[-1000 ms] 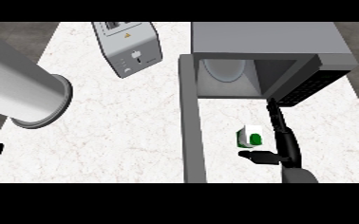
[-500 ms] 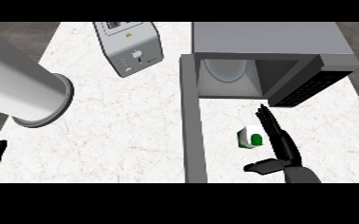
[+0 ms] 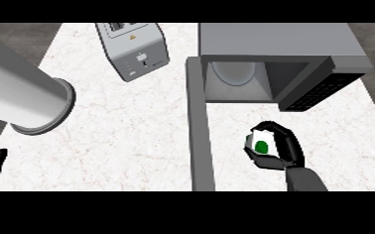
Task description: Pick up the milk, place it into the microwave and close the microwave
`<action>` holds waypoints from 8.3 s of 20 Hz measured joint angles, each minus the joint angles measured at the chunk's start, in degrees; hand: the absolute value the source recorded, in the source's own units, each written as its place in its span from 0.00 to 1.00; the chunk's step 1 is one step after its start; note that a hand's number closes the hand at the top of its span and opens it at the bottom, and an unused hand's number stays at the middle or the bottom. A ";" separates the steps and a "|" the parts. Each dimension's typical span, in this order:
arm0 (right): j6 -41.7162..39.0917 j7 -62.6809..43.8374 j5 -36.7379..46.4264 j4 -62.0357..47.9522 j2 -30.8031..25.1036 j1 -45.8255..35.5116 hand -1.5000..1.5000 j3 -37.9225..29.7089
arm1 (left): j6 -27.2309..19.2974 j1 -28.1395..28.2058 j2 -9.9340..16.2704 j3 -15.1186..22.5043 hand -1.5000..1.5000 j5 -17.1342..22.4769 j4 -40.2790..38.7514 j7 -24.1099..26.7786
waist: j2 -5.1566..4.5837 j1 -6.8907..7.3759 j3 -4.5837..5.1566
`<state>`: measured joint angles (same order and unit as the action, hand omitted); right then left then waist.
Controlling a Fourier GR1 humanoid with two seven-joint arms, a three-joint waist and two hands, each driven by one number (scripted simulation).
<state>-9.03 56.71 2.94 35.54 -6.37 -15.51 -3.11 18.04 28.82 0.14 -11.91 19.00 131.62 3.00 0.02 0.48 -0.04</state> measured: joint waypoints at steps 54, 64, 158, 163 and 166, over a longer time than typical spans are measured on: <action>18.35 -19.35 2.56 21.76 1.01 -13.86 1.00 -3.20 | 6.86 -4.36 2.48 -7.16 0.00 6.56 -6.80 -1.25 | 1.47 0.39 -0.59; 23.35 -13.22 4.63 22.74 -0.28 -11.74 1.00 -3.67 | 7.63 -7.26 3.62 -6.11 0.00 6.63 -8.16 -1.75 | 1.05 2.90 -0.62; 9.25 -18.23 0.71 20.38 3.71 0.73 0.00 -3.48 | 7.86 -26.24 0.66 24.08 1.00 -27.05 -30.56 0.09 | 0.25 -1.49 0.14; 6.92 -20.42 0.24 32.06 2.47 10.22 0.00 -1.21 | 6.37 -30.82 0.26 29.11 1.00 -30.87 -40.44 2.64 | 0.18 -1.94 0.12; 5.44 -22.57 -0.84 40.04 1.20 15.79 0.00 -0.75 | 3.32 -33.66 0.17 33.22 1.00 -30.68 -45.25 3.84 | 0.16 -1.95 0.11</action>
<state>-3.59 34.14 2.09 75.58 -5.17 0.28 -3.87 21.36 -4.84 0.32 21.30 -11.68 86.37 6.85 0.18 -1.48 0.07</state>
